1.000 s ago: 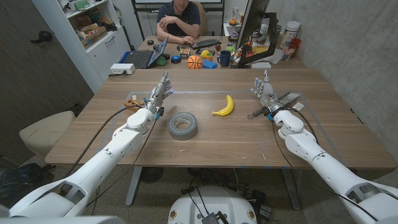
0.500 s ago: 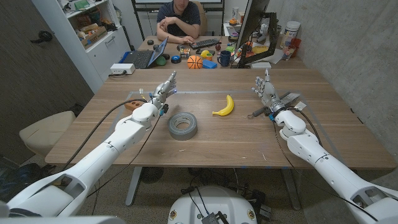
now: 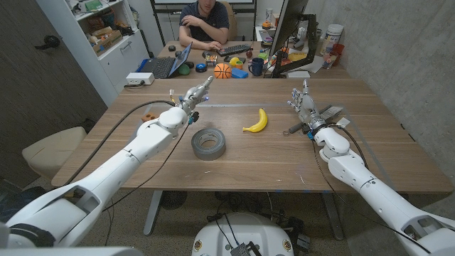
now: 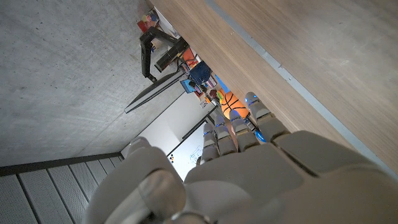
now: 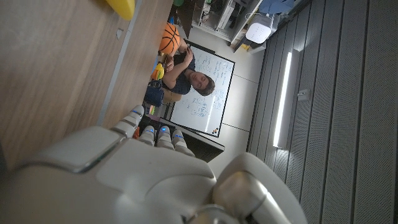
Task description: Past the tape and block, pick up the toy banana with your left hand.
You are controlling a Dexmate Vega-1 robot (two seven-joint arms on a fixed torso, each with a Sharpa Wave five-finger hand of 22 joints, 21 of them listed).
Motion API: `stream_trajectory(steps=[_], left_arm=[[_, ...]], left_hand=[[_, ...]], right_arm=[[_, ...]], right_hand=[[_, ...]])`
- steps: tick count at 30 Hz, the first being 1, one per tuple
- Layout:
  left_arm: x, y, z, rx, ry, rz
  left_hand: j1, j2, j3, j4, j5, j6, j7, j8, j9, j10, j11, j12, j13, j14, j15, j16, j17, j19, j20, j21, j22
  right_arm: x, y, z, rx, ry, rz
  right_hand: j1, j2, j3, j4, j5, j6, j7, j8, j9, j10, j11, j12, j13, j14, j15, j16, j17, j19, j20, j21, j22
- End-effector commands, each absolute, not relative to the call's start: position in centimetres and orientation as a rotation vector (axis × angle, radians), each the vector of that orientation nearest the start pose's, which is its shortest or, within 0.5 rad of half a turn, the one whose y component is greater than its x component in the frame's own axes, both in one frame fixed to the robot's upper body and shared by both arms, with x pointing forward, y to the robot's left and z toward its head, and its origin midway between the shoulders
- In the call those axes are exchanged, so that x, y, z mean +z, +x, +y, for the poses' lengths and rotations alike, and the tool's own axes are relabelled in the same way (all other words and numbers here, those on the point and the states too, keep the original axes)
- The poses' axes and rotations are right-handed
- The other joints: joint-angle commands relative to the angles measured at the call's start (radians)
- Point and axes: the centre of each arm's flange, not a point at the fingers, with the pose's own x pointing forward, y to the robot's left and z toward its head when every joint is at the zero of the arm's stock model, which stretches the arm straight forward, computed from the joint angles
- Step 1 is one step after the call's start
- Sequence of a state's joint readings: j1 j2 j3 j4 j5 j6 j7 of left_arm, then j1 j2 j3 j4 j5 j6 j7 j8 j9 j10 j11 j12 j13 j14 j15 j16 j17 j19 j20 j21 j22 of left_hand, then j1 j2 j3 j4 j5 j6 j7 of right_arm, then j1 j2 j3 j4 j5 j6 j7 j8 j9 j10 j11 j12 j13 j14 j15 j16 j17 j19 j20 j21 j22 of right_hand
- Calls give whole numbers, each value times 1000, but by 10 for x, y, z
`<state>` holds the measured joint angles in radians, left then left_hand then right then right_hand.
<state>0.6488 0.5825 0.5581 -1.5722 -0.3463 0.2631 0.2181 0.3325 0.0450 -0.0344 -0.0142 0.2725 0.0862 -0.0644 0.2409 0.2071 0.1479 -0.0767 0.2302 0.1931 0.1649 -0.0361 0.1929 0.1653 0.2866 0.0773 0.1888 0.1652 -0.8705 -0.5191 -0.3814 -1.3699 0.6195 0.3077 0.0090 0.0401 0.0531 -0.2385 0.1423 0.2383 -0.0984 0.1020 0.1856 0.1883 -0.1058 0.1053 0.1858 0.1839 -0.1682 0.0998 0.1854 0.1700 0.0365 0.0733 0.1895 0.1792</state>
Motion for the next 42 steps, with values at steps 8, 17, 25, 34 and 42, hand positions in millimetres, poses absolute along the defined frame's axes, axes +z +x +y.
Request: stream_trajectory(steps=[8,17,25,34,42], left_arm=[[75,648,170,-129,602,-452],[78,645,151,-163,678,-447],[81,647,136,-177,747,-433],[84,649,121,-168,794,-430],[84,654,109,-165,838,-413]], left_hand=[[26,0,5,-13,-10,13,-4,6,2,11,-4,4,3,9,-4,-1,4,10,4,4,6],[39,2,9,-21,-15,17,-9,5,3,16,-8,3,3,9,-3,-2,4,12,6,3,6],[55,4,15,-31,-20,30,-18,7,5,24,-15,4,4,12,-3,-3,4,15,8,3,6],[80,6,22,-49,-32,72,-38,19,11,65,-42,14,5,29,-9,0,4,26,14,4,7],[88,6,24,-55,-39,101,-49,26,14,80,-55,16,5,37,-12,0,5,33,18,5,8]], right_arm=[[-21,632,-273,216,14,-646],[-18,631,-271,213,12,-653],[-12,627,-269,213,8,-672],[-10,623,-266,216,-7,-689],[-8,619,-266,210,-5,-700]], right_hand=[[5,12,-10,1,5,3,5,8,1,-3,0,5,1,-6,-1,6,4,-1,11,7,3],[5,13,-11,1,5,3,6,8,1,-2,0,5,1,-5,-1,6,4,-1,10,7,3],[6,13,-11,1,5,3,5,8,1,-2,-1,5,1,-5,-1,6,4,0,11,7,3],[7,14,-12,1,5,3,5,8,1,-3,0,5,1,-5,-1,6,4,0,11,7,3],[7,15,-13,0,5,4,5,8,1,-2,-1,5,1,-5,-1,6,4,0,10,7,3]])
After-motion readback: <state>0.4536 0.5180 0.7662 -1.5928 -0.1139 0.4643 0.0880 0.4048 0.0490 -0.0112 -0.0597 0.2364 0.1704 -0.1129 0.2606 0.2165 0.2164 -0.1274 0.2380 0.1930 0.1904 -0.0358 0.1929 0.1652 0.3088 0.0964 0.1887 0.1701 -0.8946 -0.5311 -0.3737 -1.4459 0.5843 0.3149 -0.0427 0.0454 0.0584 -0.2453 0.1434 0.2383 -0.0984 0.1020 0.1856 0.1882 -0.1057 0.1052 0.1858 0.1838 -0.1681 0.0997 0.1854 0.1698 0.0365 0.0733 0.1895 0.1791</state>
